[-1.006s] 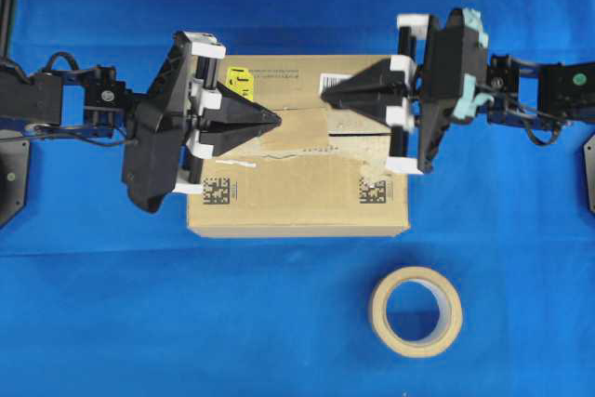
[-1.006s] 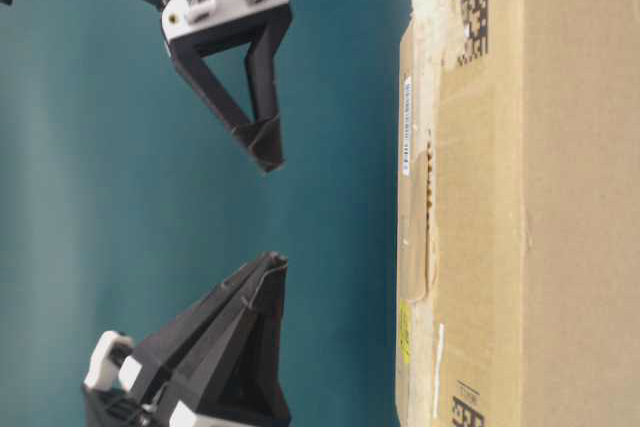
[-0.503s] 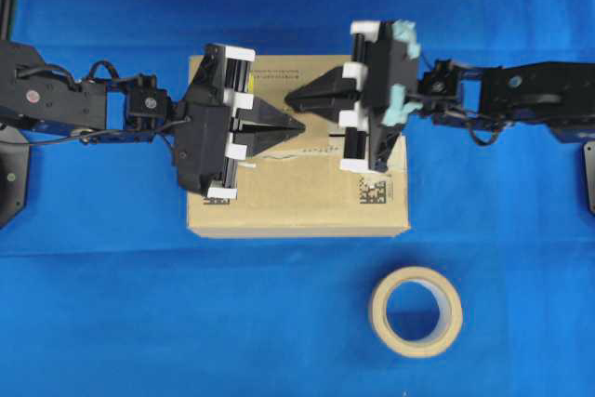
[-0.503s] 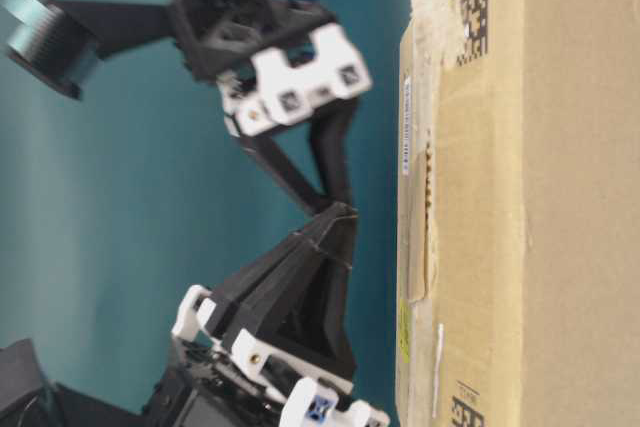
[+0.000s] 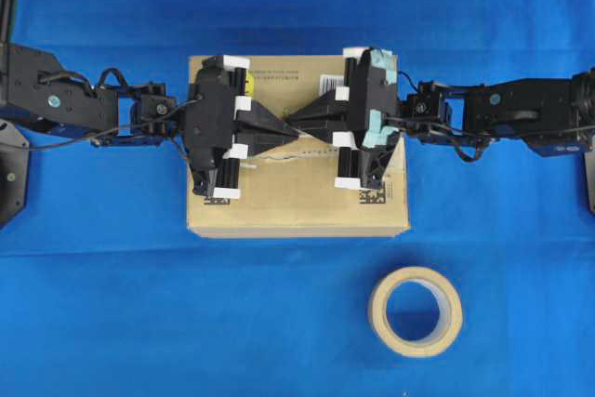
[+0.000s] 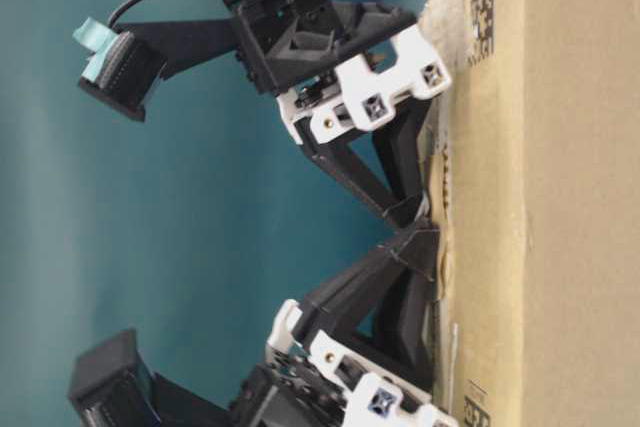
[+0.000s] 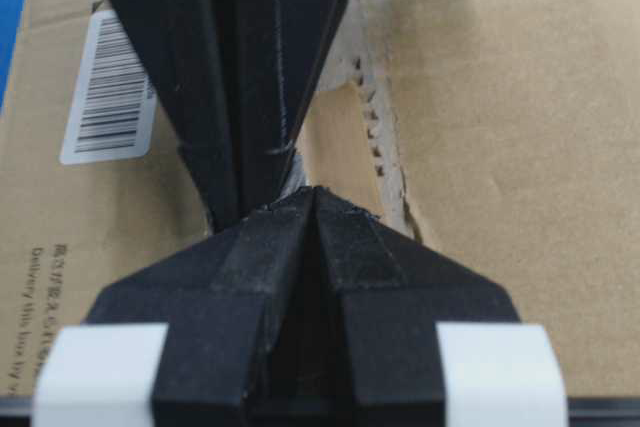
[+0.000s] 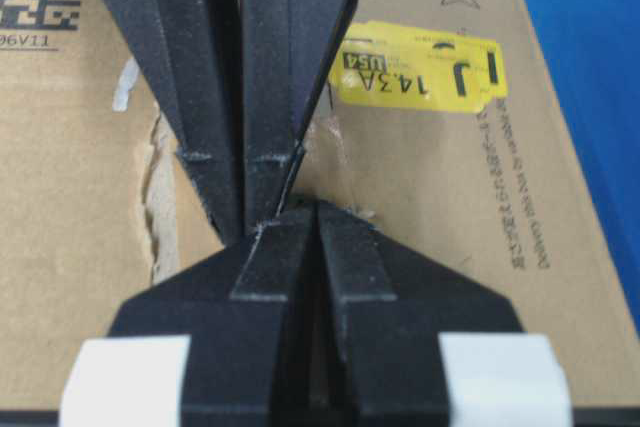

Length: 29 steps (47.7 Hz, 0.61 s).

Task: Apply tape along the seams of the closed cardboard box to seal it securely.
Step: 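Press the tape flat along the seam with both grippers, sliding outward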

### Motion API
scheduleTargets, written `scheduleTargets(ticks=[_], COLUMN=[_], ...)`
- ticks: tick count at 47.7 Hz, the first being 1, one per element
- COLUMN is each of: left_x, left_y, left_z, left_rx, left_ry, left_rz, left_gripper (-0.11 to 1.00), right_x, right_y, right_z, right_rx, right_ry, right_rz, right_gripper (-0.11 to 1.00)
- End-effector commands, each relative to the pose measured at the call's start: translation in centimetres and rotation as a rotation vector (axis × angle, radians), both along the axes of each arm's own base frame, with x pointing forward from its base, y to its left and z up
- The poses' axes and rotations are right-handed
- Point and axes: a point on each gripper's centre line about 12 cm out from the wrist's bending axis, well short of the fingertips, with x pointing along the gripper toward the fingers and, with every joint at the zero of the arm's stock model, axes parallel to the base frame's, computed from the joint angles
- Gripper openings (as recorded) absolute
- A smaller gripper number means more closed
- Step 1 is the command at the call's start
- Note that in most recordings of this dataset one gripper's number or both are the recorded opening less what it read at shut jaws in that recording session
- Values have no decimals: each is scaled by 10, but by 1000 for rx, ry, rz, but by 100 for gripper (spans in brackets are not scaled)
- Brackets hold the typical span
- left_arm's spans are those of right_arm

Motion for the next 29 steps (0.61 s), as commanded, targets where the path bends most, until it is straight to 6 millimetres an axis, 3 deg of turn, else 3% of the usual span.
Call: scheduleTargets(ticks=[1, 14, 29], left_x=[-2, -28, -45], left_y=[2, 11, 6], left_z=[-2, -23, -26], left_rx=[-19, -78, -97], left_ry=[1, 66, 82], left_rz=[16, 78, 80], left_gripper=[0, 0, 0], right_x=[-3, -25, -40], right_y=[6, 9, 9], right_z=[4, -5, 1], right_rx=[7, 33, 50], right_ry=[4, 50, 32], right_rz=[12, -1, -17], right_gripper=[-1, -1, -1])
